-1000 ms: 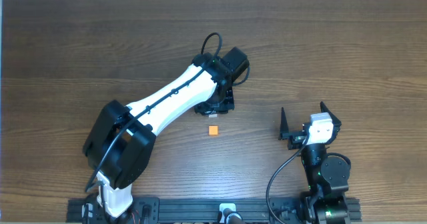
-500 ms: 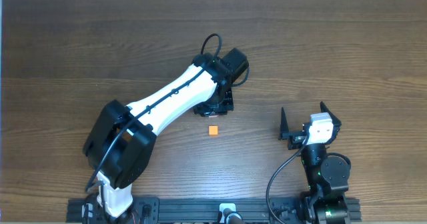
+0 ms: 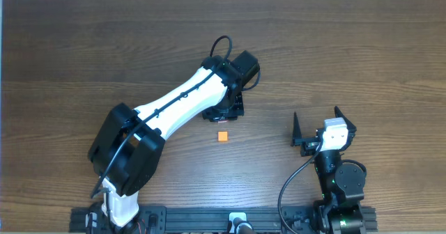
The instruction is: Stack Cubes
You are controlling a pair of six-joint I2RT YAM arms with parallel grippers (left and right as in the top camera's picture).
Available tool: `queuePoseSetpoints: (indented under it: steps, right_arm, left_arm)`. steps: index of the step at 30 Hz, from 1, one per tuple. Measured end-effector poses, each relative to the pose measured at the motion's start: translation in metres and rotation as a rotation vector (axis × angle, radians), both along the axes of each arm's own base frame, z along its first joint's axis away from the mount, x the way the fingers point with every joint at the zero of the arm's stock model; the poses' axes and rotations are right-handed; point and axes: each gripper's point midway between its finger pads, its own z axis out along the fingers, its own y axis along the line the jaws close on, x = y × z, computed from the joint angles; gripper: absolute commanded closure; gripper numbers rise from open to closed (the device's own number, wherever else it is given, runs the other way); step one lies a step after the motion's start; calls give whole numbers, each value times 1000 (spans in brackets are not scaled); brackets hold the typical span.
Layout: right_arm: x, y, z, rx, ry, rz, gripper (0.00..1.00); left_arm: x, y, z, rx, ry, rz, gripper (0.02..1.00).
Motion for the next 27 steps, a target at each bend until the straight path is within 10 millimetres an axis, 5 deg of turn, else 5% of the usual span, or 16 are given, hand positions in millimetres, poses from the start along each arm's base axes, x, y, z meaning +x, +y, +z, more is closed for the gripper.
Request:
queuePoseSetpoints:
  steps: [27]
  right_arm:
    - [0,0,0,0,0,0,7]
  left_arm:
    - [7,2,-9,13,-9,11,978]
